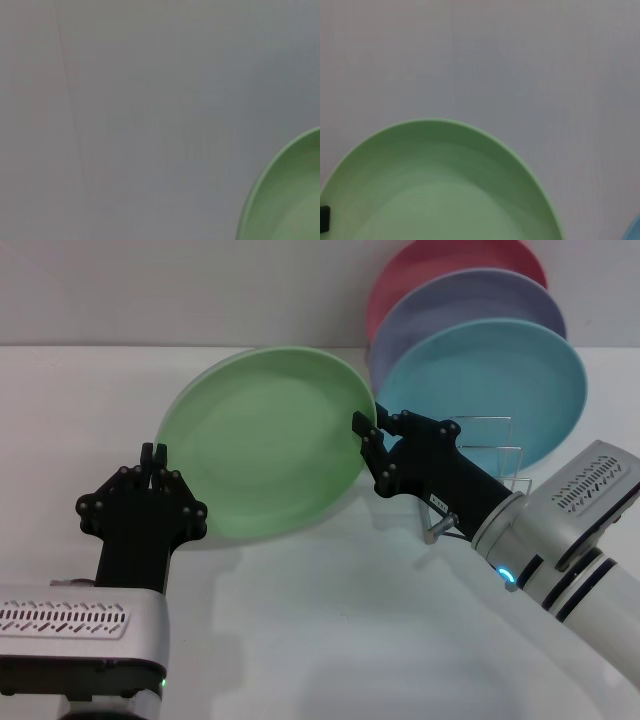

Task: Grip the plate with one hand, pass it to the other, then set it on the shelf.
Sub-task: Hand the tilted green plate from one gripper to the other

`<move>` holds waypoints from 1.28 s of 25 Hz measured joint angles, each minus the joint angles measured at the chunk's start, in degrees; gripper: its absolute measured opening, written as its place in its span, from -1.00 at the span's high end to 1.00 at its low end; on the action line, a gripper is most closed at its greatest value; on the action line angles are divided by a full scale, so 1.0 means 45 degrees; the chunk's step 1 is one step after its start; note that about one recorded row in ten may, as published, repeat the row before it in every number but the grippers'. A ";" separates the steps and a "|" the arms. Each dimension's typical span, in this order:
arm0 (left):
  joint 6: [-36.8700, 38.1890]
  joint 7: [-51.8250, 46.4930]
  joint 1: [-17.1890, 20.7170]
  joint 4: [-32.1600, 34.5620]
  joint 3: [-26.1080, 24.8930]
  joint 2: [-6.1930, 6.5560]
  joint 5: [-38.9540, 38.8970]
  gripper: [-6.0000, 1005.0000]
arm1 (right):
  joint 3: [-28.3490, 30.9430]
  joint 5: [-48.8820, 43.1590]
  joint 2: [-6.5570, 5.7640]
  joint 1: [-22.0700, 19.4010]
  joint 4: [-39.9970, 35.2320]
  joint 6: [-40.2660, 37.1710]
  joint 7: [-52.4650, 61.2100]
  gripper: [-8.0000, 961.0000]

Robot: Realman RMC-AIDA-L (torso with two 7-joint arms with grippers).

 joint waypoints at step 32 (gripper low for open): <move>-0.0056 -0.0090 -0.0019 -0.0040 -0.0004 0.0001 -0.0017 0.93 | -0.0007 -0.0253 0.0000 -0.0018 -0.0161 -0.0008 0.0001 0.68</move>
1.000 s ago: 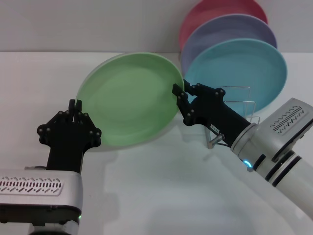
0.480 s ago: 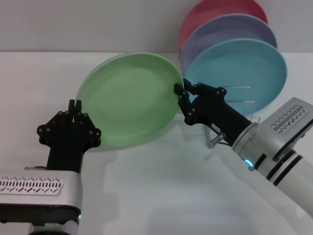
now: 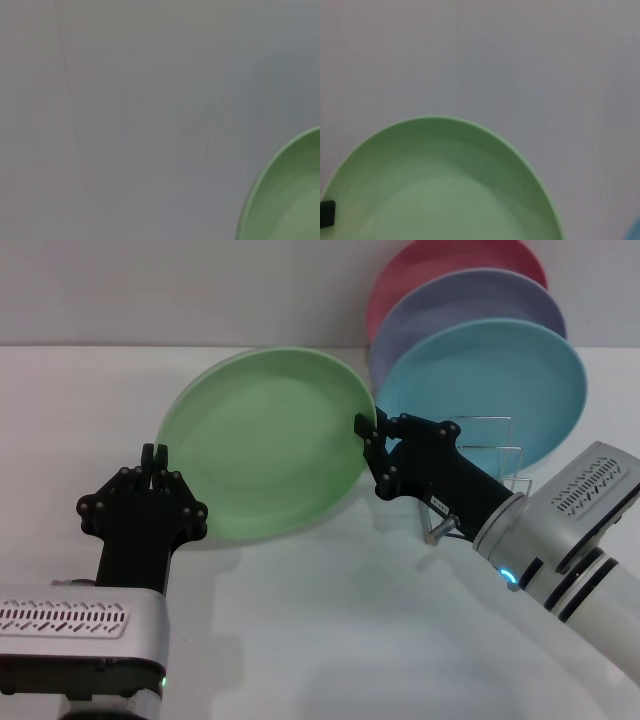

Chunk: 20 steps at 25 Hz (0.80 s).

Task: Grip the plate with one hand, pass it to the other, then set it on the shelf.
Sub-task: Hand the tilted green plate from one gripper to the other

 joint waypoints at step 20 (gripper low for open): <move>0.0016 -0.0019 0.0037 0.0001 0.0035 -0.0001 0.0007 0.93 | 0.0046 -0.0041 0.0001 -0.0098 -0.0141 -0.0106 0.0000 0.78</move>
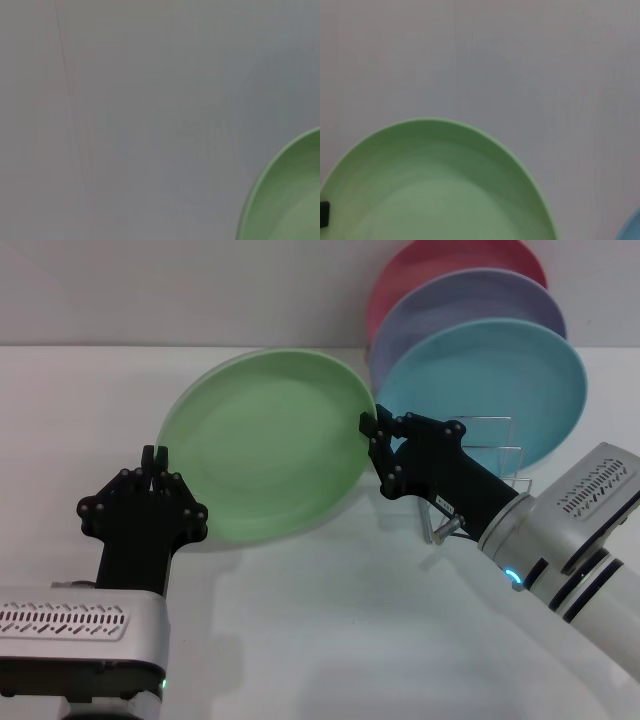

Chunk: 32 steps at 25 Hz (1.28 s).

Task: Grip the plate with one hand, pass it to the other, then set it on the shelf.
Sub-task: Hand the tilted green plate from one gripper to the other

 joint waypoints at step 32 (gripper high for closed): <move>-0.0064 -0.0030 -0.0163 -0.0025 0.0007 -0.0002 0.0001 0.93 | 0.0173 0.0011 0.0001 -0.0042 -0.0152 -0.0052 0.0000 0.85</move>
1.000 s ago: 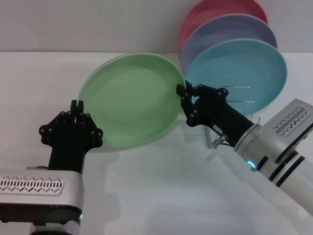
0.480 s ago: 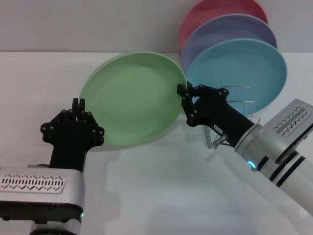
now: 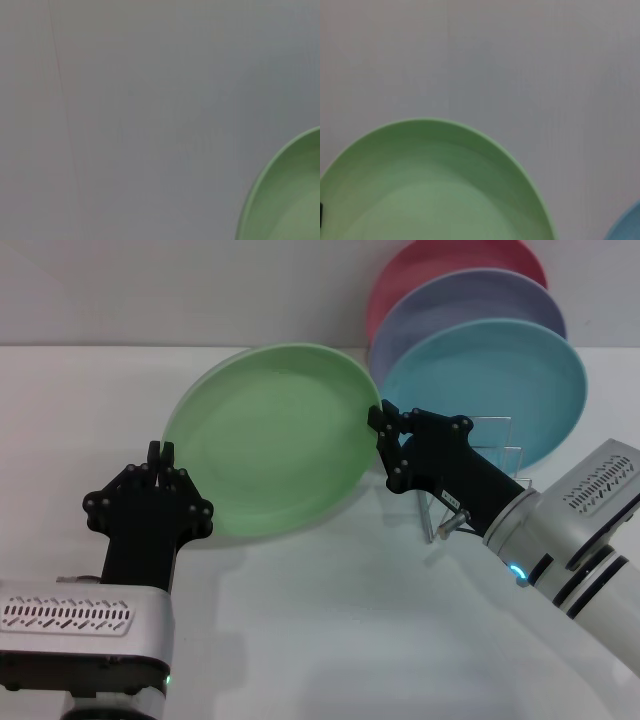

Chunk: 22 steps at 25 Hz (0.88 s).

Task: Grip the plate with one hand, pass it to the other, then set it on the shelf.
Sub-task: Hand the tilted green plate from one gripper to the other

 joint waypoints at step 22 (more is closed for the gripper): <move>-0.0280 -0.0698 -0.0151 -0.0218 -0.0057 0.0002 0.0164 0.93 | 0.0006 -0.0170 -0.0002 0.0016 -0.0180 0.0000 0.0000 0.95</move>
